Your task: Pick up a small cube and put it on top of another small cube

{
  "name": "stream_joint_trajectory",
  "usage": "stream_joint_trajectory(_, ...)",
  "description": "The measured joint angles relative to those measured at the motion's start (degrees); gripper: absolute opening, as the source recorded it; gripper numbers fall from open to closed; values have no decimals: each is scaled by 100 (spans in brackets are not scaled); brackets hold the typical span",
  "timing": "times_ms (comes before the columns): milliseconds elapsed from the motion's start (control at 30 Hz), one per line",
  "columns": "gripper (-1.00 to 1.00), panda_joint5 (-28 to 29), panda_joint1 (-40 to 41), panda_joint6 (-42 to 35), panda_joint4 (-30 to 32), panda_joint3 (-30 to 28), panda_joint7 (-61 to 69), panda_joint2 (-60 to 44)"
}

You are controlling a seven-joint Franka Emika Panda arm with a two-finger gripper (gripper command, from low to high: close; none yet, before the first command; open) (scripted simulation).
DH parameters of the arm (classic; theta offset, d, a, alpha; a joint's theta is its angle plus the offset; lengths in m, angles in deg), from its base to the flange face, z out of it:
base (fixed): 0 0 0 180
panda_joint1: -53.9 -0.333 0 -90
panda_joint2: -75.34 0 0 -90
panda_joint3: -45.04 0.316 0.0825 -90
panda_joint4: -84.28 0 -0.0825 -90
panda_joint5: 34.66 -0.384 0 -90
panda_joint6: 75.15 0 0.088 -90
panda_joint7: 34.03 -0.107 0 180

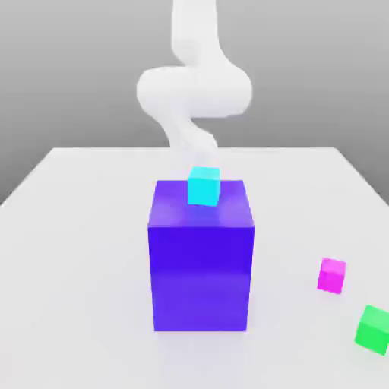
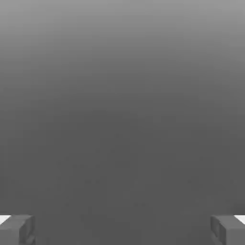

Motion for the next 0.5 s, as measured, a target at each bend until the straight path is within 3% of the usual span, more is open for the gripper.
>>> stream_joint_trajectory(500, 0, 88, -1730, 2047, 1823, 1358, 1191, -3181)
